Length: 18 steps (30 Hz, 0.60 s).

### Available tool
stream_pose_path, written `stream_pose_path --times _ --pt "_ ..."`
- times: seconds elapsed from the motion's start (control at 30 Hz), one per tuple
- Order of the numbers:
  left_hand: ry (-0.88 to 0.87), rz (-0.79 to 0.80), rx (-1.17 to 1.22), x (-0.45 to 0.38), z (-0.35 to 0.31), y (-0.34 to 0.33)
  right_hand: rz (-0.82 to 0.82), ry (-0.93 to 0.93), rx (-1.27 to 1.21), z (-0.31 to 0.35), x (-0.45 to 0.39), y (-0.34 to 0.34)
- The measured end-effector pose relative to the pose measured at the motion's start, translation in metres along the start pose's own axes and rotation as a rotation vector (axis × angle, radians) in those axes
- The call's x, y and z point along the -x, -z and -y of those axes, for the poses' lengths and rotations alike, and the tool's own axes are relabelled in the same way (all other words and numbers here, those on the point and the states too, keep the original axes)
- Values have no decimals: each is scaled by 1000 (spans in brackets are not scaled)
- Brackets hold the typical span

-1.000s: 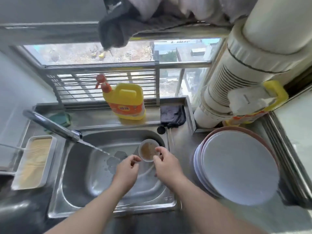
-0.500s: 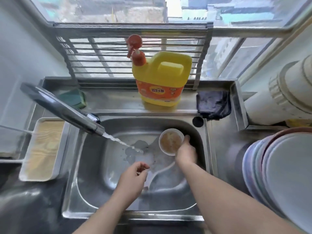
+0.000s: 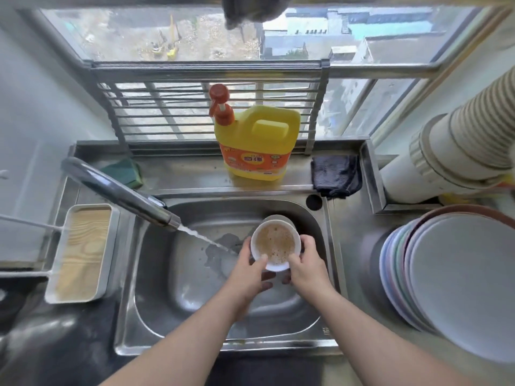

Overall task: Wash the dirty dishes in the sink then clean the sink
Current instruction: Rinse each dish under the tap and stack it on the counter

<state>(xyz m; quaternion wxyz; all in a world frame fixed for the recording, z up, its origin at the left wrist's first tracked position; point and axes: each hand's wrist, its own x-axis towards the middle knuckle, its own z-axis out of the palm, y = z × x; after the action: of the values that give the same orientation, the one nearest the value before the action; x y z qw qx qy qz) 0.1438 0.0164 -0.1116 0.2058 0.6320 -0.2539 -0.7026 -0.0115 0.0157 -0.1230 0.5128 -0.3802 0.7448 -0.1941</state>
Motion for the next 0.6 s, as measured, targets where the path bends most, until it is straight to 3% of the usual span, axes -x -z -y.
stream_pose_path --times 0.2,0.27,0.37,0.43,0.5,0.6 --pt "9 -4 -102 10 21 2 143 -148 -83 -13 20 13" --pt "61 55 -126 10 30 6 240 -207 -198 -15 18 23" --pt "121 193 -259 12 39 14 322 -162 -144 -16 20 39" --pt "149 213 -455 8 46 23 316 -64 103 -15 24 42" --pt "146 131 -685 6 49 35 263 57 463 -11 28 35" --pt "179 28 -807 6 52 57 163 187 806 -1 35 12"
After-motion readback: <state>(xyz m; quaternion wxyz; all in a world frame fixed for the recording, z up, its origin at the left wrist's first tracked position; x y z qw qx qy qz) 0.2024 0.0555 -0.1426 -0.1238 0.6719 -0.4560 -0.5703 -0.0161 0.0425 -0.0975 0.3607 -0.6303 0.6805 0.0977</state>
